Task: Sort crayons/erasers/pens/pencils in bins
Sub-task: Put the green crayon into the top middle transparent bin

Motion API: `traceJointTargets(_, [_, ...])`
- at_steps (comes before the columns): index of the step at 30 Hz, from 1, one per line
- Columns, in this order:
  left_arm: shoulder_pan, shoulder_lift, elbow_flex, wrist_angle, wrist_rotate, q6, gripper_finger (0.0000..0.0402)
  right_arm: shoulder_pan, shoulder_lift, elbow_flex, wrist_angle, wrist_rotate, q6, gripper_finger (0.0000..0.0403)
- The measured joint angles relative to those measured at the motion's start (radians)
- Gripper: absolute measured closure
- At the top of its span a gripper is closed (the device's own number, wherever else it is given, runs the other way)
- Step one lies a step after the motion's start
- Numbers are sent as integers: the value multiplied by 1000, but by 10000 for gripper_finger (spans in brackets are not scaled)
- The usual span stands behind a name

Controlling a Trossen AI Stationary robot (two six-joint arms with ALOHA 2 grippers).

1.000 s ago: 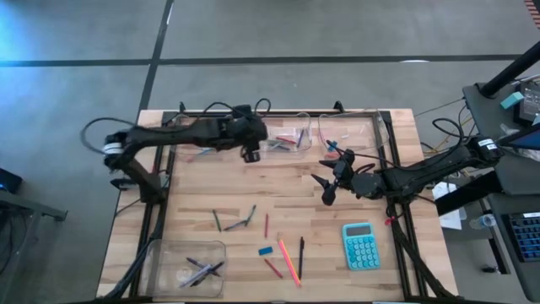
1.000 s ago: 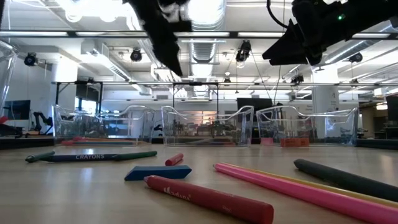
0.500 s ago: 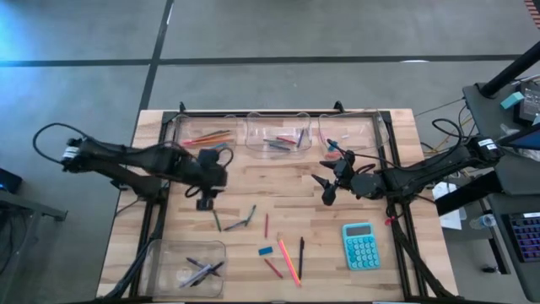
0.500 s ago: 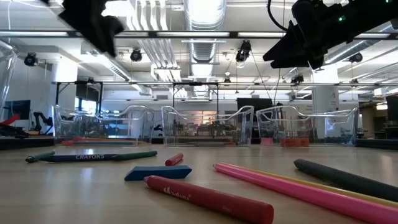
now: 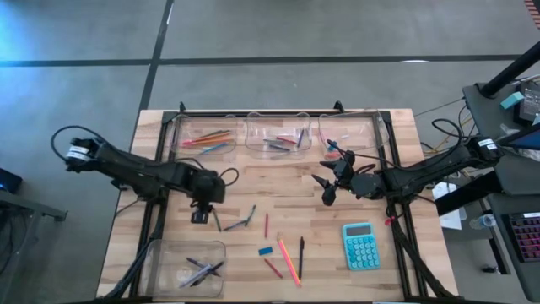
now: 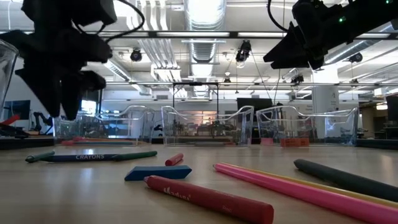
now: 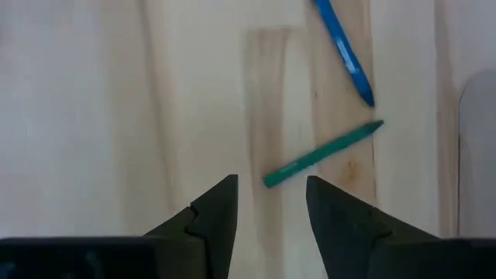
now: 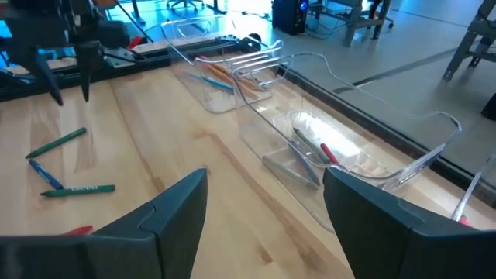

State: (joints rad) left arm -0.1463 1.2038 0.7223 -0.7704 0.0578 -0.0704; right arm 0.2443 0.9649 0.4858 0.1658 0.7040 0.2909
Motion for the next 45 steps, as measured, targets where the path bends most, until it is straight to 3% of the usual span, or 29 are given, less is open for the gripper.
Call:
traceJointTargets(14, [-50, 308, 53, 8, 41, 27, 263, 0, 0, -10, 0, 1, 8, 158])
traceJointTargets(30, [-87, 474, 76, 0, -9, 50, 266, 0, 0, -11, -3, 1, 14, 158])
traceJointTargets(45, [-96, 480, 83, -36, 14, 60, 388, 0, 0, -11, -4, 0, 16, 158])
